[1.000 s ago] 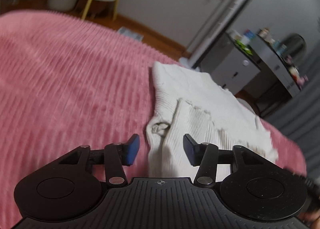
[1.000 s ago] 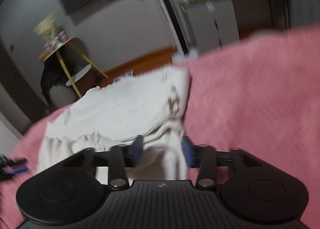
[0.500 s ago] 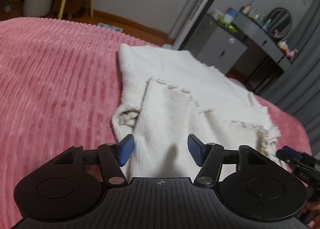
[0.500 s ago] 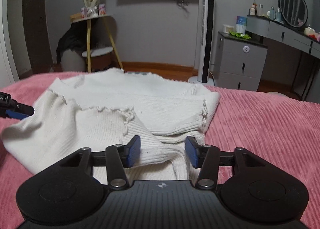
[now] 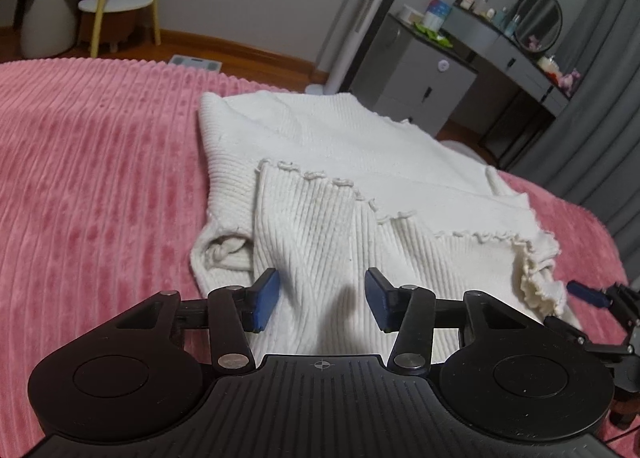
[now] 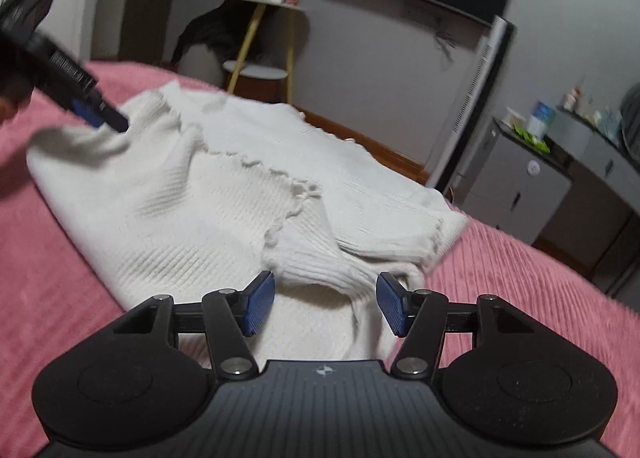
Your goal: Fold small clothes
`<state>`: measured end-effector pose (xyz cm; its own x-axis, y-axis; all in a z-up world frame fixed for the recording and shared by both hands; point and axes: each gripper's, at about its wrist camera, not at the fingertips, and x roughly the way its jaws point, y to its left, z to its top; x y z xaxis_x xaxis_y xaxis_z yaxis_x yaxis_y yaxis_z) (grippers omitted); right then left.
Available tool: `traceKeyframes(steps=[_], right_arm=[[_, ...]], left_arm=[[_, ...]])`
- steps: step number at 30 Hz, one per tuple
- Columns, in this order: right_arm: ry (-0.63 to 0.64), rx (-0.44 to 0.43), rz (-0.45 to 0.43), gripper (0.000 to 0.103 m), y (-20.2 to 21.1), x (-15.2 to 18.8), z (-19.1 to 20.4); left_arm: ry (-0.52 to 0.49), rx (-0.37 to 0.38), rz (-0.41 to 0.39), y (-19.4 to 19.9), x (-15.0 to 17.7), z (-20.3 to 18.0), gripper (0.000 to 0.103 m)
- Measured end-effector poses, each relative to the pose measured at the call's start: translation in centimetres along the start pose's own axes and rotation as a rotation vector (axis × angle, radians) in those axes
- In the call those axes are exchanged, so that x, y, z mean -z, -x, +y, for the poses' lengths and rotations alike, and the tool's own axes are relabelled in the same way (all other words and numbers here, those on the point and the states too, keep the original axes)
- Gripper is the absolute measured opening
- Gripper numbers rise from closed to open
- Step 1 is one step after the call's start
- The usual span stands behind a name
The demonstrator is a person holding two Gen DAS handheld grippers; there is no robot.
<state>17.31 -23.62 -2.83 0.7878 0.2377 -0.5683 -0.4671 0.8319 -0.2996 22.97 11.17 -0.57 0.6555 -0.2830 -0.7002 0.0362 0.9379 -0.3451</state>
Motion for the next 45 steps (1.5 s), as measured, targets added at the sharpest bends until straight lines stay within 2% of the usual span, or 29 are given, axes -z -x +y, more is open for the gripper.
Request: traceKeyframes(steps=[3, 7, 10, 13, 16, 17, 19, 21, 22, 23, 26, 32, 36, 41, 43, 45], right_arm=[[0.034, -0.014, -0.004, 0.056, -0.6, -0.9, 0.1], [0.01, -0.001, -0.066, 0.06, 1.0, -1.2, -1.1], [-0.021, 0.023, -0.08, 0.063, 2.1, -0.5, -2.2], [-0.021, -0.004, -0.059, 0.062, 1.9, 0.2, -2.4], [0.035, -0.011, -0.052, 0.061, 1.0, 0.0, -1.2], [0.051, -0.014, -0.051, 0.061, 0.5, -0.2, -0.8], [0.07, -0.015, -0.04, 0.052, -0.6, -0.8, -0.3], [0.09, -0.015, -0.02, 0.03, -1.9, -1.2, 0.1], [0.098, -0.01, -0.009, 0.022, -2.4, -1.3, 0.2], [0.097, -0.005, 0.001, 0.008, -2.8, -1.5, 0.2], [0.036, 0.026, -0.031, 0.007, -2.5, -1.7, -0.3], [-0.109, 0.085, -0.099, 0.006, -0.8, -2.6, -2.8], [-0.206, 0.144, -0.111, 0.006, -1.8, -3.9, -4.7], [-0.322, 0.249, -0.077, 0.006, -4.7, -4.6, -7.0], [-0.37, 0.25, -0.056, 0.006, -6.0, -4.5, -8.0], [-0.441, 0.206, -0.028, 0.006, -7.3, -4.1, -9.0]], left_arm=[[-0.02, -0.032, -0.001, -0.3, -0.1, 0.1, 0.054], [0.003, -0.052, -0.04, 0.7, -0.2, 0.9, 0.058], [0.021, -0.031, -0.038, 0.5, -0.3, 1.6, 0.057], [0.009, -0.03, -0.007, -0.5, -0.1, 1.2, 0.055], [0.004, -0.031, -0.001, -1.1, -0.1, 0.9, 0.052], [0.009, -0.033, 0.001, -1.2, -0.2, 0.9, 0.047], [0.019, -0.029, 0.009, -1.4, -0.5, 1.0, 0.038], [0.022, -0.019, 0.018, -1.6, -0.7, 1.1, 0.021], [0.021, -0.011, 0.021, -1.6, -0.8, 1.1, 0.02], [0.015, -0.009, 0.015, -1.5, -0.8, 1.0, 0.017], [-0.027, -0.016, -0.021, -0.8, -0.9, 0.4, 0.014], [-0.05, 0.002, -0.164, 2.0, -2.9, -0.3, 0.014], [-0.048, -0.048, -0.207, 1.5, -4.6, -0.5, 0.014], [-0.051, -0.123, -0.229, -0.1, -5.7, -0.1, 0.014], [-0.053, -0.144, -0.217, -1.2, -5.9, 0.2, 0.015], [-0.045, -0.155, -0.176, -2.5, -6.0, 0.4, 0.017]])
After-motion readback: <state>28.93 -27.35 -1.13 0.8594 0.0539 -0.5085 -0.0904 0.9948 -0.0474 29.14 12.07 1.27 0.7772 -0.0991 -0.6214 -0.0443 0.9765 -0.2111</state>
